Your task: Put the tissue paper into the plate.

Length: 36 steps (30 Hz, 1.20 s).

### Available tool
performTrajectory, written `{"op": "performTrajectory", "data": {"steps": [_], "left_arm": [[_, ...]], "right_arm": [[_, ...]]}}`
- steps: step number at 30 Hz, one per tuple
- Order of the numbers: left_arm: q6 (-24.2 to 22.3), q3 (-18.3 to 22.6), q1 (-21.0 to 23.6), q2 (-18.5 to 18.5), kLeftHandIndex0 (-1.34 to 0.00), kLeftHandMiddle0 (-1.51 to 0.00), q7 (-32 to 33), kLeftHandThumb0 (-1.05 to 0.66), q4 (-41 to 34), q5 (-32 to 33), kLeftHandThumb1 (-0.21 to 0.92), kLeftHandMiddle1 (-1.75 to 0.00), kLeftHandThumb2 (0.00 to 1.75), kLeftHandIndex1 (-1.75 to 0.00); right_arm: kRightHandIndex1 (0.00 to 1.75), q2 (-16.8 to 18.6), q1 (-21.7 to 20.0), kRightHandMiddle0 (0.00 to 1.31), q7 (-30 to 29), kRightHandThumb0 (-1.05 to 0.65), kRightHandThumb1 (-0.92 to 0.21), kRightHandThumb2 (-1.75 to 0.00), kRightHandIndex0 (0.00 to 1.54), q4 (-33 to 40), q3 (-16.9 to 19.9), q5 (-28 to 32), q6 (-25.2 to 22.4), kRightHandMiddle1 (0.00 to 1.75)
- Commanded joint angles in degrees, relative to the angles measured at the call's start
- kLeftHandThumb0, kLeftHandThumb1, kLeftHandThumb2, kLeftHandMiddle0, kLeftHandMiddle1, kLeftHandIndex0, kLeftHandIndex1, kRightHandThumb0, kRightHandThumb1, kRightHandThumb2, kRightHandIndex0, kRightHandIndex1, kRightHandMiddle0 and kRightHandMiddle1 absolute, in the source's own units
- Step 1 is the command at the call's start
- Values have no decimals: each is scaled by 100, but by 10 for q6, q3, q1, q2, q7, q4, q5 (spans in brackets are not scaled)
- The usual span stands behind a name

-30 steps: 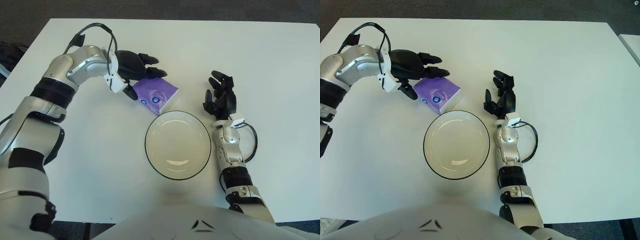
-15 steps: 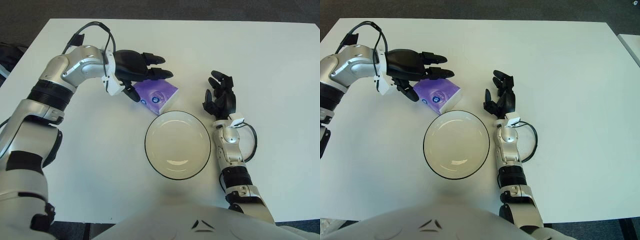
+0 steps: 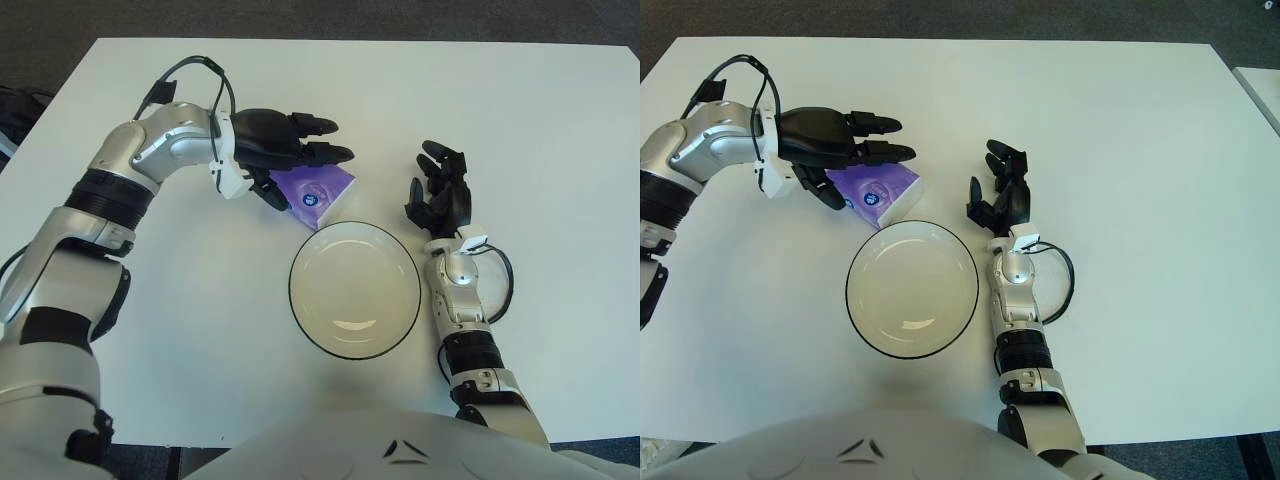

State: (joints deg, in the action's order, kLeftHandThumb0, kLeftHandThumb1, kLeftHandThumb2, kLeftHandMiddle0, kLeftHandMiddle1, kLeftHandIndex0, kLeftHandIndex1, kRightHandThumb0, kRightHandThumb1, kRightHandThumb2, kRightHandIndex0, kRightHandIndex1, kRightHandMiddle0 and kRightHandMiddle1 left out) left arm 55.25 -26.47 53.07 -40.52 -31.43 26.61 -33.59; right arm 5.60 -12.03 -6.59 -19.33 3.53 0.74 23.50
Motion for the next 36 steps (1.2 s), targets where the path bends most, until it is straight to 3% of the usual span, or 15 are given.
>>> {"op": "performTrajectory", "data": {"steps": [1,9,13,23,36], "left_arm": [[4,6,-9,1,0,0,21,-105,2,-22,92,0,66,0],[-16,-6,-6,10,-1,0,28,-105,13,-58,92,0,61,0],[-41,-14,-7,20,0,0,27,-105,29,-77,92,0,48,0],[-87,-30,-8,24,0,0,13,-105,27,-112,92,0,34,0],[-121,-47,-10,22,0,0,11,-105,15,-142,92,0,34,0]], "right_arm": [[70,0,49,0,-3,-39,-69,-82,38,-46,8,4,-27,103],[70,0,53,0,-4,-41,-69,-81,40,-43,8,2,-25,102],[71,0,55,0,-3,-41,-69,-81,41,-40,8,3,-21,102],[71,-1,62,0,-2,-41,-70,-80,41,-33,9,3,-20,103],[70,-3,67,0,-4,-43,-71,-79,40,-28,9,1,-23,102]]}}
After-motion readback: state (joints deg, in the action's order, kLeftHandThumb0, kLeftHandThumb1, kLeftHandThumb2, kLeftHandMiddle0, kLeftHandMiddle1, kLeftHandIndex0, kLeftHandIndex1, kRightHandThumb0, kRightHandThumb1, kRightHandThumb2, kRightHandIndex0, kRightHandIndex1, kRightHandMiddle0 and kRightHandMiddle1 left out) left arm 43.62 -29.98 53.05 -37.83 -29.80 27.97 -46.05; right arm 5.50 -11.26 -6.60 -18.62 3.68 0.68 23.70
